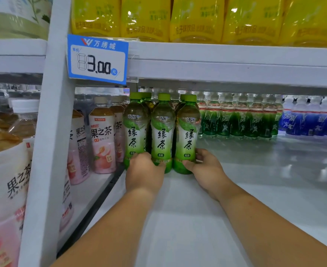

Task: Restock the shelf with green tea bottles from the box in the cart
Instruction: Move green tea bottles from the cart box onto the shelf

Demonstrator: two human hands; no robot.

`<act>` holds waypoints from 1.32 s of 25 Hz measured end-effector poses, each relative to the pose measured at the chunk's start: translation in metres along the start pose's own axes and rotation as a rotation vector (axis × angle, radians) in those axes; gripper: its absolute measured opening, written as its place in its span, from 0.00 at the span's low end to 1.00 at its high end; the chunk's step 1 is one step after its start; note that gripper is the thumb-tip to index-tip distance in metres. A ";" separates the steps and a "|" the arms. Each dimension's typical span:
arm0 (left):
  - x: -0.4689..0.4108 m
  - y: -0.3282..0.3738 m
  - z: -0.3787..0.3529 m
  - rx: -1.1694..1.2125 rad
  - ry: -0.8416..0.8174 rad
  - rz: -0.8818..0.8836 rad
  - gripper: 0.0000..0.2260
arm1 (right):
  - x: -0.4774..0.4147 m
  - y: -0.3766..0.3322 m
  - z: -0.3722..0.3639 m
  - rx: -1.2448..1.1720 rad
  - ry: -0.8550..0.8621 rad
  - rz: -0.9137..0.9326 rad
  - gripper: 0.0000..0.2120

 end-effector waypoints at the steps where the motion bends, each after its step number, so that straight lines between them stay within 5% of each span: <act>1: 0.001 0.000 0.001 -0.006 0.001 0.007 0.15 | 0.001 -0.001 0.000 0.021 0.016 0.006 0.18; 5: 0.007 0.007 0.004 -0.009 -0.060 0.039 0.11 | 0.014 -0.007 0.000 0.132 0.060 0.012 0.17; 11: 0.032 0.018 0.004 0.121 -0.198 0.136 0.09 | 0.055 -0.017 0.016 0.247 0.069 -0.112 0.32; 17: 0.085 0.026 0.041 0.360 -0.255 0.166 0.05 | 0.123 -0.034 0.038 0.170 -0.004 -0.218 0.27; 21: 0.114 0.035 0.063 0.340 -0.378 0.171 0.24 | 0.161 -0.042 0.061 0.212 -0.054 -0.245 0.22; 33: 0.195 0.080 0.129 0.188 -0.822 0.446 0.26 | 0.271 -0.092 0.101 0.310 -0.190 -0.667 0.27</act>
Point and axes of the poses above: each hand's wrist, its own x-axis away from the middle knuckle, its own z-axis out of the back of the hand, y = z × x, the point moved 6 cm from there along -x, towards the middle knuckle, and after that the axes turned 4 degrees about -z, right-handed, at the moved point
